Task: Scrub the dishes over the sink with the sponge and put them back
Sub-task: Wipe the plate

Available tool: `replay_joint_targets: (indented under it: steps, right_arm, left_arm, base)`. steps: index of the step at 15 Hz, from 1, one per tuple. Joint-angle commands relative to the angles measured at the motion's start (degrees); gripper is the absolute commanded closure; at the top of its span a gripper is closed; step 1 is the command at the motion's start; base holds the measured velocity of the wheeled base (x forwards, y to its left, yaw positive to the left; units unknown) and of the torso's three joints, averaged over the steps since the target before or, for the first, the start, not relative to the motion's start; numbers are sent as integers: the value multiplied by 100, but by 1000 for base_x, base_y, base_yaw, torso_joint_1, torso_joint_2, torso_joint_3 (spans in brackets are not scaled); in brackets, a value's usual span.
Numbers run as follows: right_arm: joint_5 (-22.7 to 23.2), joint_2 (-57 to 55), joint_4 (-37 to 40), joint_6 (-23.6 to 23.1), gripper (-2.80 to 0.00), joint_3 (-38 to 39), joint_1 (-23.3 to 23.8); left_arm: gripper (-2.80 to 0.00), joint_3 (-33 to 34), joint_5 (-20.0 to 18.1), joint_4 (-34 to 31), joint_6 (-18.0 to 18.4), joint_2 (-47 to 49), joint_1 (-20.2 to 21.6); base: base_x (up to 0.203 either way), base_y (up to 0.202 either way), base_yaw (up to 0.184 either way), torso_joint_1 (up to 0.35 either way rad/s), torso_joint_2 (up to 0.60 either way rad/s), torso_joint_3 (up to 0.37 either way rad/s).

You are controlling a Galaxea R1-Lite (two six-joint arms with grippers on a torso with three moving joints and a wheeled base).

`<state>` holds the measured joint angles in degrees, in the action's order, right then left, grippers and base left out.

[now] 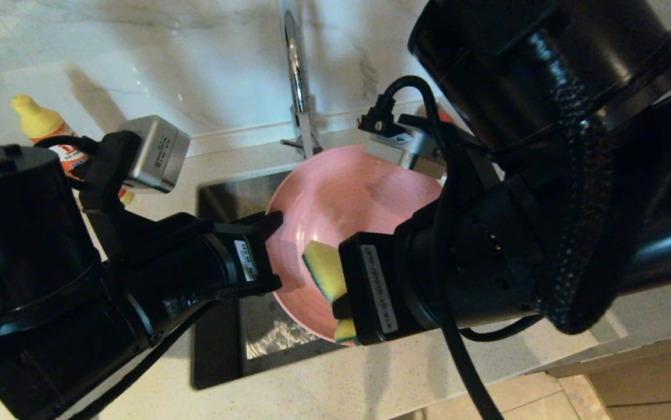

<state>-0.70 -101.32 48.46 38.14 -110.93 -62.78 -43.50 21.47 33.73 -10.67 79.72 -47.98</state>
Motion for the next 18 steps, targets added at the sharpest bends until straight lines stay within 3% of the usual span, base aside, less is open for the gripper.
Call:
replay_joint_targets:
  steps: [1, 4, 8, 18]
  right_arm:
    - [301, 245, 27, 18, 0, -5, -23]
    - [845, 339, 182, 327, 0, 2, -59]
    - [903, 221, 313, 387, 0, 2, 92]
    - [957, -232, 173, 633, 0, -2, 315]
  left_arm:
    - [0, 58, 15, 59, -6, 44, -1]
    - [0, 164, 28, 280, 84, 20, 2]
    - [0, 557, 24, 1038, 600, -123, -1]
    - [0, 896, -73, 1100, 627, -307, -114]
  base:
    - [0, 0, 0, 0, 0, 0]
    - [0, 0, 0, 0, 0, 0]
    - [0, 0, 0, 0, 0, 0]
    - [0, 0, 0, 0, 0, 0]
